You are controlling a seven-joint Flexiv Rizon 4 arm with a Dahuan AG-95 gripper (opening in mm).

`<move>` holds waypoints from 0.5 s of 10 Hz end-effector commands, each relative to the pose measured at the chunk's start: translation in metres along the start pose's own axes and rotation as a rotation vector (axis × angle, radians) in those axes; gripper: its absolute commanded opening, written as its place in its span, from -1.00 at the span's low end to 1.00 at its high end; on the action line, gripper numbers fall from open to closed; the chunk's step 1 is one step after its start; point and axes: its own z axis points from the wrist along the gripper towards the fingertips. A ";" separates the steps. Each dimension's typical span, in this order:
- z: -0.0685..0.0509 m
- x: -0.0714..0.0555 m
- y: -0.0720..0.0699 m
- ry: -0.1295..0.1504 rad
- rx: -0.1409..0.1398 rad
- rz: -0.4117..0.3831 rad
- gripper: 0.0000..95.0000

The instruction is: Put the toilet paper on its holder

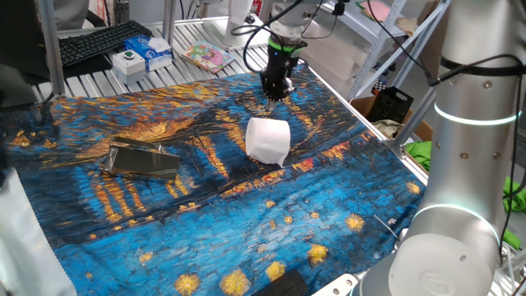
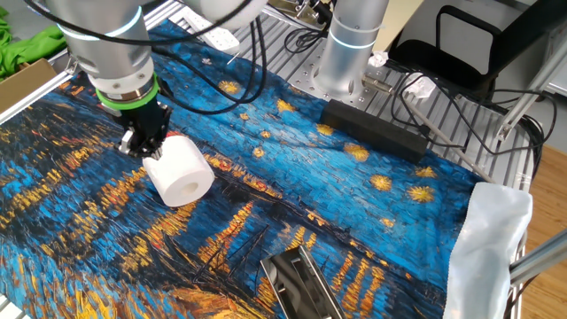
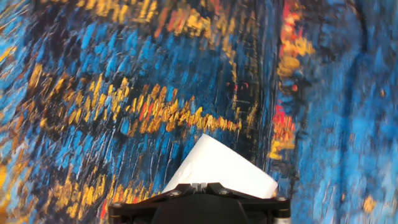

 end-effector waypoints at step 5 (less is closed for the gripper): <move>0.006 0.003 0.004 0.021 0.008 0.126 1.00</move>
